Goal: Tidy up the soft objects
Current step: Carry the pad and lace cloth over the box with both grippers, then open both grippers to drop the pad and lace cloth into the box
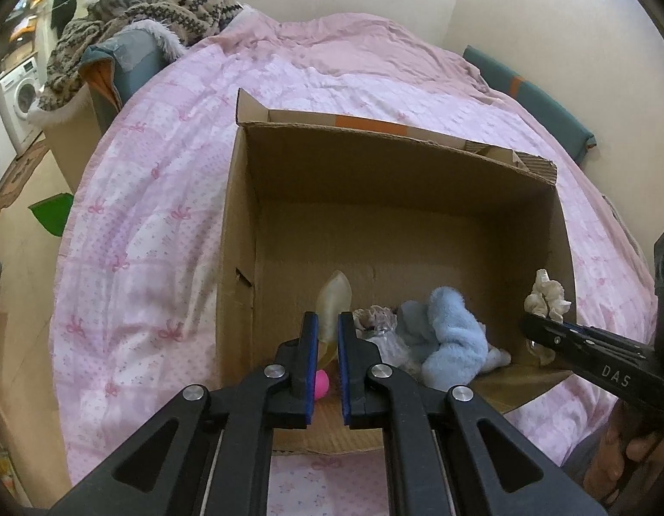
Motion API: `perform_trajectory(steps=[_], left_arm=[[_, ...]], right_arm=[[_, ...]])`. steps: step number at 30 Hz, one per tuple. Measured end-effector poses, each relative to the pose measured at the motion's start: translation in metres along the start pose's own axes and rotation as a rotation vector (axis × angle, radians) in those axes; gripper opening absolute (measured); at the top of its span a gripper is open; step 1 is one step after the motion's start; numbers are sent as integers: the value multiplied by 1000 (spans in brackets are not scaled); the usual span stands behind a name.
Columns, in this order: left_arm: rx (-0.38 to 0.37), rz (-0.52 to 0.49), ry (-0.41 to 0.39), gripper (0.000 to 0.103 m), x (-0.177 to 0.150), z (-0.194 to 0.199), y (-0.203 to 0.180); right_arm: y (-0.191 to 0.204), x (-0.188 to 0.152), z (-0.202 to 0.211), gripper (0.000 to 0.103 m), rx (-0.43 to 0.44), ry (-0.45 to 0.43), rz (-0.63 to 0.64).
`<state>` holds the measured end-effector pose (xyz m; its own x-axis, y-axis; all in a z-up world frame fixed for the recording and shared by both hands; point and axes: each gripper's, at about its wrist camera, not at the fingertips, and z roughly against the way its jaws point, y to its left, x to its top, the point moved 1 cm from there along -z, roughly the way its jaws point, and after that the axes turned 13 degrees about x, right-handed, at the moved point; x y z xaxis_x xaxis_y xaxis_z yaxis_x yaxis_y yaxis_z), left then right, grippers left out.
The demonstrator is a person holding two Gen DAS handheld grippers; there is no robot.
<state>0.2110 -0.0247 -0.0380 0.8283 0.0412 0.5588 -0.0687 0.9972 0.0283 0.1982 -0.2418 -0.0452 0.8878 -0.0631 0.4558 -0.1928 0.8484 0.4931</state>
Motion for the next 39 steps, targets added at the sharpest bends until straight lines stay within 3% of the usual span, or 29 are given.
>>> perform_trajectory(steps=[8,9,12,17,20,22,29,31,39], left_arm=[[-32,-13,13,21,-3,2,-5],[-34,-14,13,27,-3,3,-6],[-25,-13,-3,60,-4,8,-7],[-1,-20,-41,62,-3,17,-9],[26,-21,-57,62,-2,21,-8],[41,-16,-70,62,-1,26,-6],[99,-10,-126,63,-2,43,0],[107,-3,-133,72,-3,49,2],[105,24,-205,85,-1,92,13]], right_arm=[[-3,0,2,20,19,-14,-14],[-3,-1,3,20,19,-13,-13],[-4,-1,2,20,30,-9,-20],[-2,-2,0,25,44,1,-21],[1,-1,2,38,36,-10,-7],[5,0,6,70,42,-31,7],[23,-2,22,73,32,-98,87],[29,-3,30,74,26,-128,115],[50,-8,70,84,-25,-235,174]])
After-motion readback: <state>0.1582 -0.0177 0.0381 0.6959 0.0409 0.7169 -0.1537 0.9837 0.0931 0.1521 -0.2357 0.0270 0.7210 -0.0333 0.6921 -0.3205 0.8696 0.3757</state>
